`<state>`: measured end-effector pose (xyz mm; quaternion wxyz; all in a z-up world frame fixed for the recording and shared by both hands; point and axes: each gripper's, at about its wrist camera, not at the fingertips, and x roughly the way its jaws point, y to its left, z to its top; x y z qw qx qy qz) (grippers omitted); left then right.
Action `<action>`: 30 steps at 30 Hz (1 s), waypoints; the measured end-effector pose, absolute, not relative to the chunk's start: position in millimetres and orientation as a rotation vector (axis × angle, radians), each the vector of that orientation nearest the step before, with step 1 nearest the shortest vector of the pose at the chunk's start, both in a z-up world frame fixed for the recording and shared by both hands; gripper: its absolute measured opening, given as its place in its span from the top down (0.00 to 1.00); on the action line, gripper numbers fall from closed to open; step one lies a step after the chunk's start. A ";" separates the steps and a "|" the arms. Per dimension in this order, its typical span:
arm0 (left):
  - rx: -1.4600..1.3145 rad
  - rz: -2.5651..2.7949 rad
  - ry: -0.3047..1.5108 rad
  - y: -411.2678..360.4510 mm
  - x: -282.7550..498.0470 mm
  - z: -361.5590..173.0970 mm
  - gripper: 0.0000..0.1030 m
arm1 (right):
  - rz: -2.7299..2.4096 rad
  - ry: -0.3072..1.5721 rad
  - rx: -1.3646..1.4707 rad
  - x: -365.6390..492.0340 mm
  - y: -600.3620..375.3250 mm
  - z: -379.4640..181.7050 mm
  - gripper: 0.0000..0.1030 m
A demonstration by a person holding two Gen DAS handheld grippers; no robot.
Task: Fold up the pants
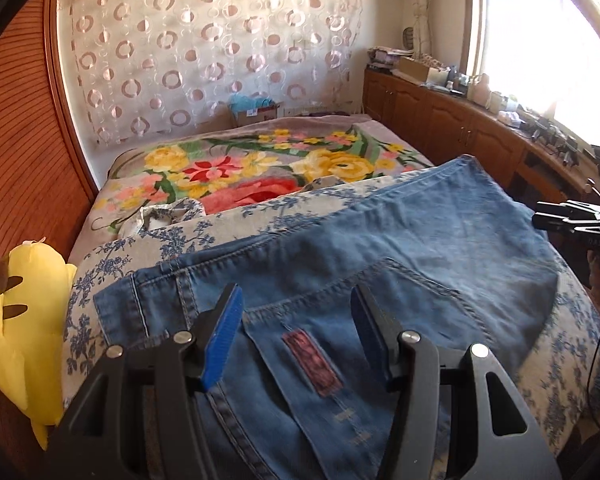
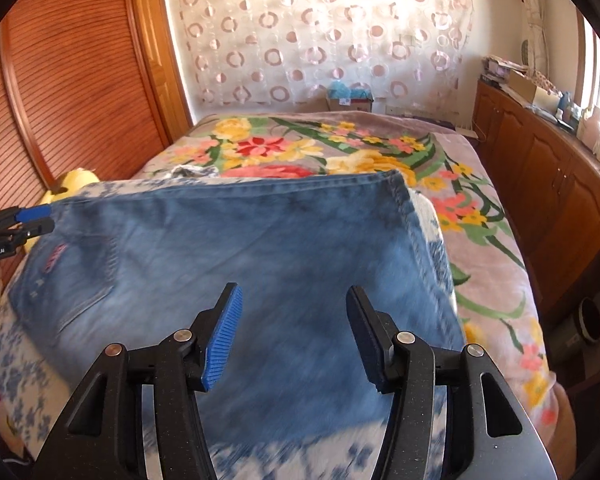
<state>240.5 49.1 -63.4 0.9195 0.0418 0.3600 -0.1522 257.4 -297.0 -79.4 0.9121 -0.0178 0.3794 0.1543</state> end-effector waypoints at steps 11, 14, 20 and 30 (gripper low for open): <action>0.098 -0.355 0.728 22.5 175.2 -63.6 0.46 | 0.341 0.754 -0.044 191.9 -269.9 -84.3 0.46; 0.096 -0.357 0.733 15.9 160.3 -68.7 0.46 | 0.350 0.755 -0.037 180.8 -262.0 -88.9 0.46; 0.088 -0.363 0.743 7.4 135.5 -80.9 0.46 | 0.377 0.765 -0.029 162.9 -242.9 -99.3 0.47; 0.094 -0.314 0.713 9.1 113.8 -99.6 0.46 | 0.454 0.820 -0.036 157.1 -211.5 -121.5 0.47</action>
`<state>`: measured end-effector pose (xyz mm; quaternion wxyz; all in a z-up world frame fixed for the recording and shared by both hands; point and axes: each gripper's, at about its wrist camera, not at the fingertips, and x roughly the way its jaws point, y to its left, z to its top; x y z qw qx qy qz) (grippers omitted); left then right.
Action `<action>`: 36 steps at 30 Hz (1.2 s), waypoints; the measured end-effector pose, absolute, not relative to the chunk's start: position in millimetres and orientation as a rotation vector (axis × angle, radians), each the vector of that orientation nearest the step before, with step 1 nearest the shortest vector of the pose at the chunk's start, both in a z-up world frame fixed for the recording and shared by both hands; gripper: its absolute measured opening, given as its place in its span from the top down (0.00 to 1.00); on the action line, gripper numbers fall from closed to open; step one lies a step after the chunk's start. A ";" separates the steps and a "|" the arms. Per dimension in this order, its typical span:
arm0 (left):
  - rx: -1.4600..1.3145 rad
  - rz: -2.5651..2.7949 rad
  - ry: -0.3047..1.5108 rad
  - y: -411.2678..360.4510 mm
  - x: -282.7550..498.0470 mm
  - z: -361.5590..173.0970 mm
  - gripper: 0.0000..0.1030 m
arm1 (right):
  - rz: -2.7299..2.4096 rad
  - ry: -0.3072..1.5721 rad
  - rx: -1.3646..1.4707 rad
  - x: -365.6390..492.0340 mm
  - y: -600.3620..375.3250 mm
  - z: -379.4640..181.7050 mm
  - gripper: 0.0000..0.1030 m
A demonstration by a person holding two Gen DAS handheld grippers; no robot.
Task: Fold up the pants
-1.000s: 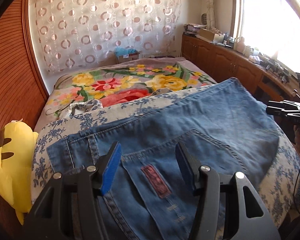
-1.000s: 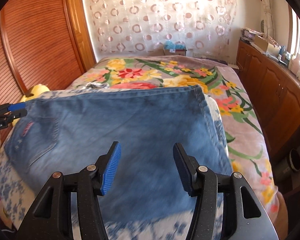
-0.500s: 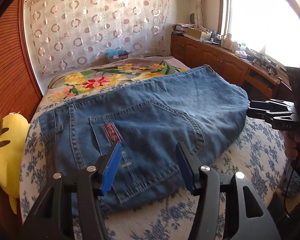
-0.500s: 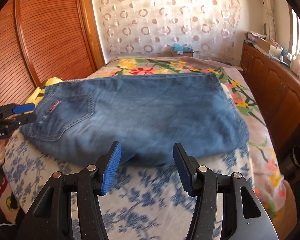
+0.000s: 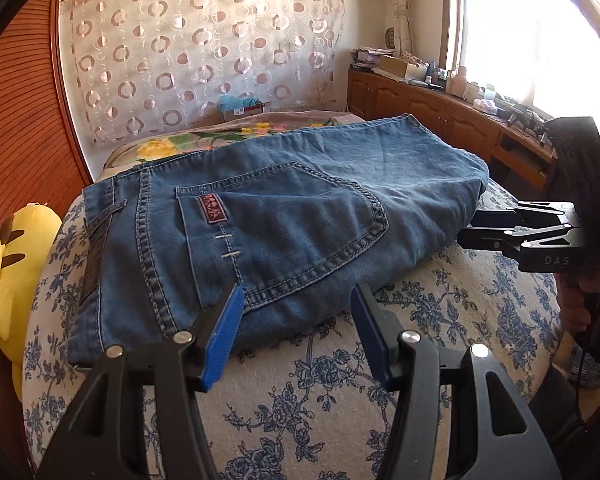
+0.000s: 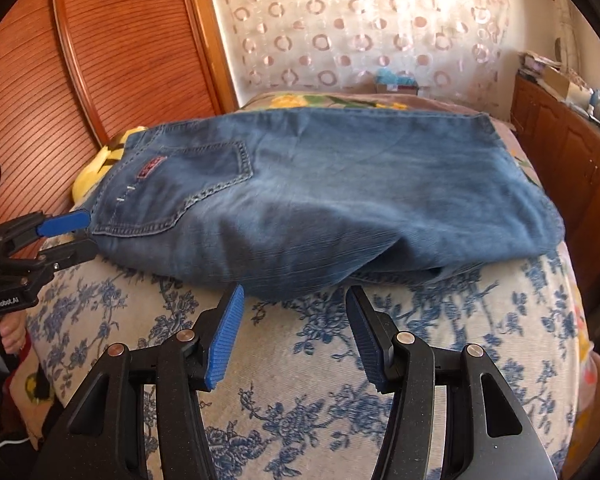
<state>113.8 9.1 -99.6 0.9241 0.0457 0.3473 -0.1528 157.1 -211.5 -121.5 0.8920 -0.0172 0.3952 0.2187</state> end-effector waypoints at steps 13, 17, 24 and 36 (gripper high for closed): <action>0.131 -0.320 0.746 6.6 121.1 -111.6 0.46 | 0.523 0.860 -0.011 184.0 -191.7 -121.8 0.68; 0.144 -0.364 0.759 -5.6 129.5 -110.8 0.46 | 0.549 0.818 0.005 184.7 -195.0 -103.1 0.88; 0.214 -0.410 0.764 -29.0 145.0 -111.1 0.46 | 0.564 0.746 0.018 197.3 -191.9 -71.1 0.95; 0.212 -0.454 0.745 -32.0 167.8 -93.7 0.92 | 0.547 0.728 0.044 214.1 -188.0 -62.4 0.95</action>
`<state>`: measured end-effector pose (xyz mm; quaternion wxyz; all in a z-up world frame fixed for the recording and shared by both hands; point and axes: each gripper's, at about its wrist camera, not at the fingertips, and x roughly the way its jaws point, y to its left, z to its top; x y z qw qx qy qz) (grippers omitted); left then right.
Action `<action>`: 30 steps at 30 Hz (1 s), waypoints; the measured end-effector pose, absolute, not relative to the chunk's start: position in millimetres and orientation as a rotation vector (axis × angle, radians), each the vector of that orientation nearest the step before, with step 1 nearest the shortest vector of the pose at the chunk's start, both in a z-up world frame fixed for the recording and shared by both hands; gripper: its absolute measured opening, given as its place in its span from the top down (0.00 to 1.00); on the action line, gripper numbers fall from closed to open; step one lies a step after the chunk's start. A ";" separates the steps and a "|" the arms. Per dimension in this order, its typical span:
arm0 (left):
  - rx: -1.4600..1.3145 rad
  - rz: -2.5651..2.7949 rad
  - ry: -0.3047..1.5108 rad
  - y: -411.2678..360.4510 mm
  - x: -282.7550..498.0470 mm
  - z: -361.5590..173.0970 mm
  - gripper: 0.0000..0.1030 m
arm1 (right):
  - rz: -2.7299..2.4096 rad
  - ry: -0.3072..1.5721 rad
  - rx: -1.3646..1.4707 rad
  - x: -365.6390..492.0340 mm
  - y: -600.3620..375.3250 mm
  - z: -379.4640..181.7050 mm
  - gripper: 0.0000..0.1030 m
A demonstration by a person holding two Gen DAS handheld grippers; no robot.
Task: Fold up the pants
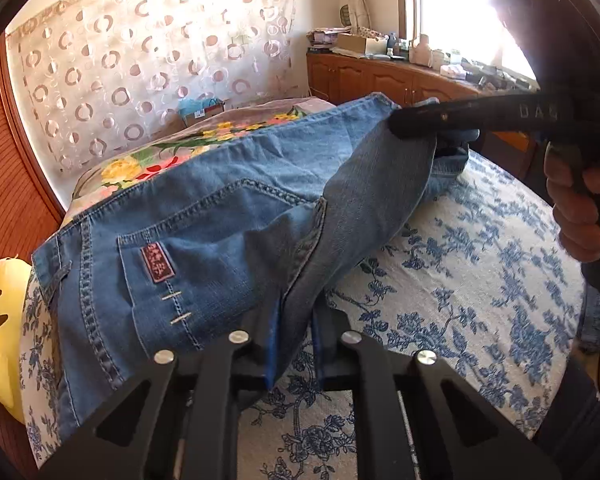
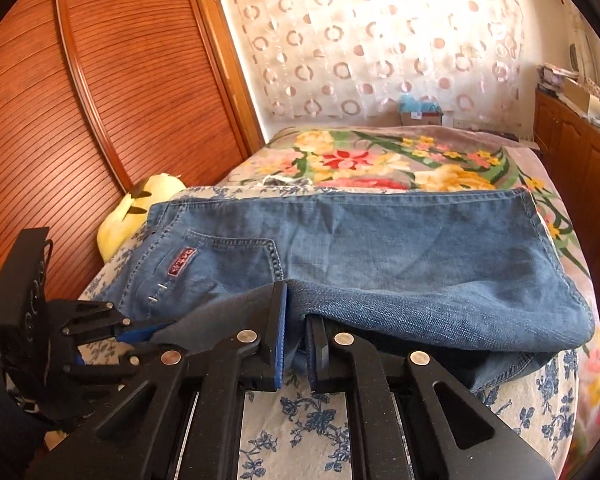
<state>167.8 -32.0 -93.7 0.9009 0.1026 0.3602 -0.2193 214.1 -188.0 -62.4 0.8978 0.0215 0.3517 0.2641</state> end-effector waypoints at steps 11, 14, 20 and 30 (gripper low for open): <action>0.055 -0.489 0.690 3.0 168.7 -54.2 0.96 | 0.567 0.658 0.055 202.5 -194.6 -45.5 0.95; 0.046 -0.475 0.718 3.7 180.0 -57.1 0.96 | 0.569 0.663 0.028 201.6 -188.9 -44.5 0.90; 0.052 -0.460 0.751 2.1 191.5 -65.4 0.95 | 0.566 0.706 0.000 194.1 -190.1 -63.0 0.72; 0.039 -0.448 0.776 3.4 201.9 -67.9 0.94 | 0.580 0.752 -0.010 173.5 -181.9 -99.5 0.63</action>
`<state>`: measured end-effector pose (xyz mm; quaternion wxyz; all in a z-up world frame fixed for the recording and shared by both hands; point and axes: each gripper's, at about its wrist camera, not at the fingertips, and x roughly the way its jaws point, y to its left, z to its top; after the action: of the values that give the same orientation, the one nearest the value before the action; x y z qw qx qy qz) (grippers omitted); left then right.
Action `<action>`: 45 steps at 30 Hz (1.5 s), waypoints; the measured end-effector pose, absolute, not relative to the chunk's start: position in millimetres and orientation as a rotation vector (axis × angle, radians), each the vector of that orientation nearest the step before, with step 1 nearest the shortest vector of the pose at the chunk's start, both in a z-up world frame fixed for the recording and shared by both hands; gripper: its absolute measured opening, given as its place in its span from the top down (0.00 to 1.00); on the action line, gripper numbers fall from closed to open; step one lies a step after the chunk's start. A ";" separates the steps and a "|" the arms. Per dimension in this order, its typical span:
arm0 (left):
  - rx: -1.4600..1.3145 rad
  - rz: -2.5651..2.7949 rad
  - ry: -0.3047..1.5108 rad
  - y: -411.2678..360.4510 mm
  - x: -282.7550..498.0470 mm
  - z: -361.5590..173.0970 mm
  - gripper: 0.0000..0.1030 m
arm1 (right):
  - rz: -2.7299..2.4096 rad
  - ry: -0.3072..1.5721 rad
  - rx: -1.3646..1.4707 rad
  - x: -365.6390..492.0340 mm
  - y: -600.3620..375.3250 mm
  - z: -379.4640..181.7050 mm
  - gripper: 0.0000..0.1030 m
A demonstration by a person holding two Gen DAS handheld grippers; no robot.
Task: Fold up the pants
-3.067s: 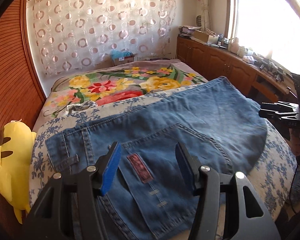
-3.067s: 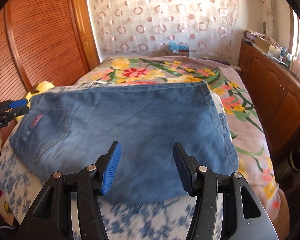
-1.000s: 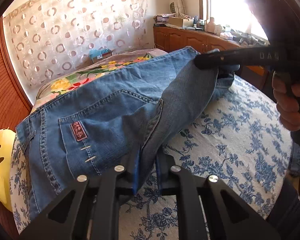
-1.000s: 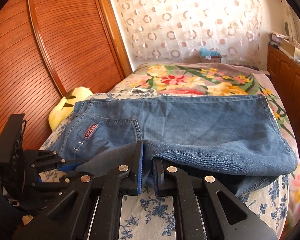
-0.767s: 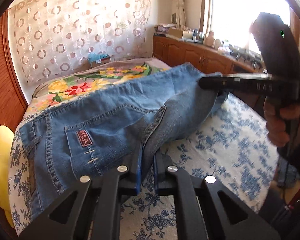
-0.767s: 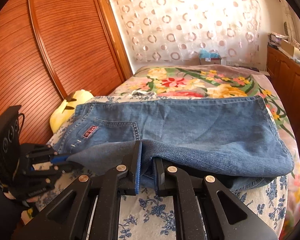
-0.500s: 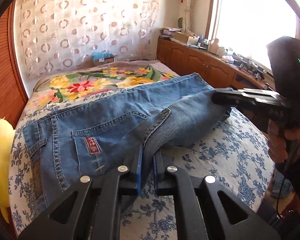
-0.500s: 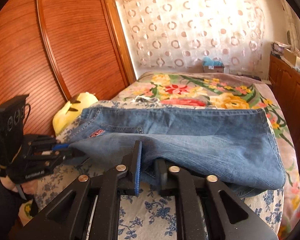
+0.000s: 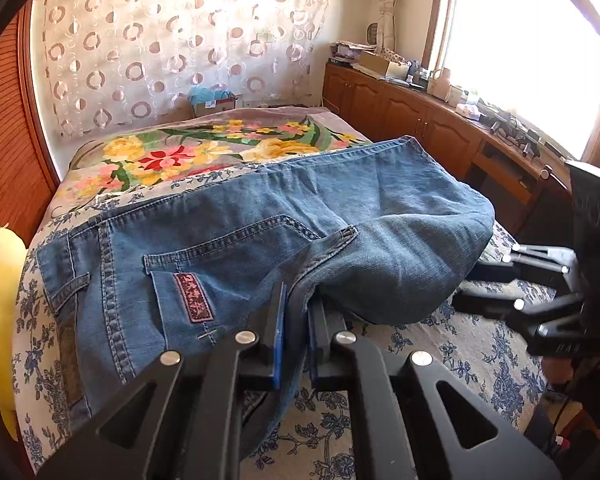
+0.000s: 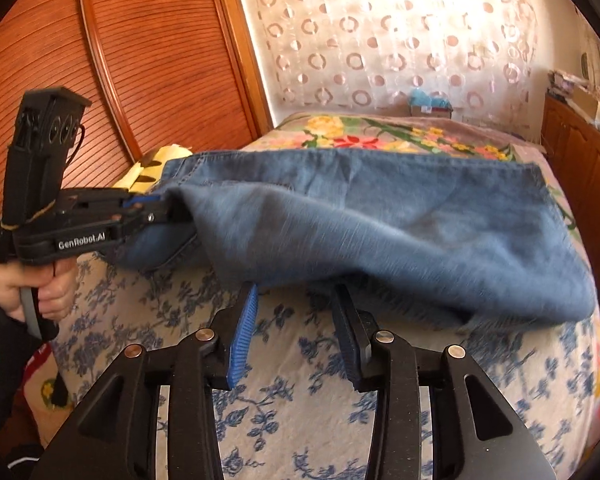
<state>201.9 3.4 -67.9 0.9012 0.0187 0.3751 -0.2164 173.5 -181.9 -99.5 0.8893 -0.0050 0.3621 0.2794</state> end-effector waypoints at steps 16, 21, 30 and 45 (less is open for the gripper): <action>0.047 -0.457 0.778 2.7 198.8 -63.6 0.94 | 0.629 0.752 -0.046 182.7 -133.6 -108.8 0.89; 0.065 -0.486 0.780 1.4 189.8 -61.5 0.89 | 0.697 0.675 -0.014 174.4 -145.7 -78.8 0.99; 0.102 -0.442 0.720 18.7 139.0 -49.6 0.70 | 0.681 0.617 -0.043 161.3 -159.5 -33.5 1.00; 0.010 -0.210 0.765 122.8 112.4 -92.8 0.45 | 0.654 0.634 -0.048 167.9 -159.6 -46.7 1.00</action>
<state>112.4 122.8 -92.8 0.9224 0.0049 0.3725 -0.1021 167.9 -159.6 -46.7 0.8977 -0.0234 0.3062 0.3159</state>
